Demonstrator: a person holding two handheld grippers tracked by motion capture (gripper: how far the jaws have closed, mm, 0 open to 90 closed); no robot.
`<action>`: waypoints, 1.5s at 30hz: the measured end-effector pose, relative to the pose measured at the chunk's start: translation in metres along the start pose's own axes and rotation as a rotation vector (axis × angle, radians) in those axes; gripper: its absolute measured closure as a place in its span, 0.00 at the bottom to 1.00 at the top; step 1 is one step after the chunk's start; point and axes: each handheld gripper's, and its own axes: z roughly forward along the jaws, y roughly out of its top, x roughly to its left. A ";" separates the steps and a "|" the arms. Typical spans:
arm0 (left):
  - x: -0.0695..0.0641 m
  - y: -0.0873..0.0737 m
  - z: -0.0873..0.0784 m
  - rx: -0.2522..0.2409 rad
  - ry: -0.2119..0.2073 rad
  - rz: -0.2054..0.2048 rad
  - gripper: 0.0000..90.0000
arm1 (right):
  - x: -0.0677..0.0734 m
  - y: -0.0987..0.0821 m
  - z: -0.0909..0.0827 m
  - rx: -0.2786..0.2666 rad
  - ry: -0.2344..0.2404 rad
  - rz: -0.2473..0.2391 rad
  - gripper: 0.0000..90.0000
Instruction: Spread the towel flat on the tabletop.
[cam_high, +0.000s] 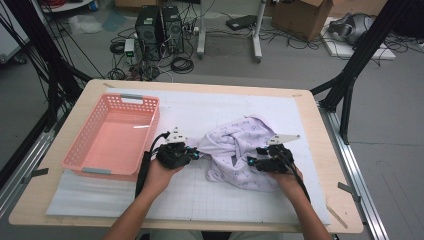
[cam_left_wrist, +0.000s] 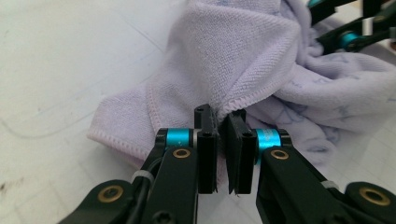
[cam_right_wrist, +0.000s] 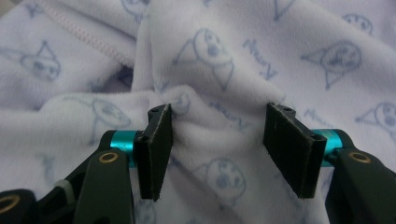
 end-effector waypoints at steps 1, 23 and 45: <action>0.000 0.000 0.000 0.000 0.000 0.000 0.93 | 0.001 0.008 0.006 -0.007 0.012 -0.011 0.45; 0.008 -0.001 0.000 -0.124 0.017 -0.031 0.50 | -0.036 0.084 0.026 -0.185 -0.069 0.130 0.82; 0.010 0.007 0.049 0.040 0.038 0.022 0.92 | -0.031 0.043 -0.033 -0.174 -0.182 0.132 0.56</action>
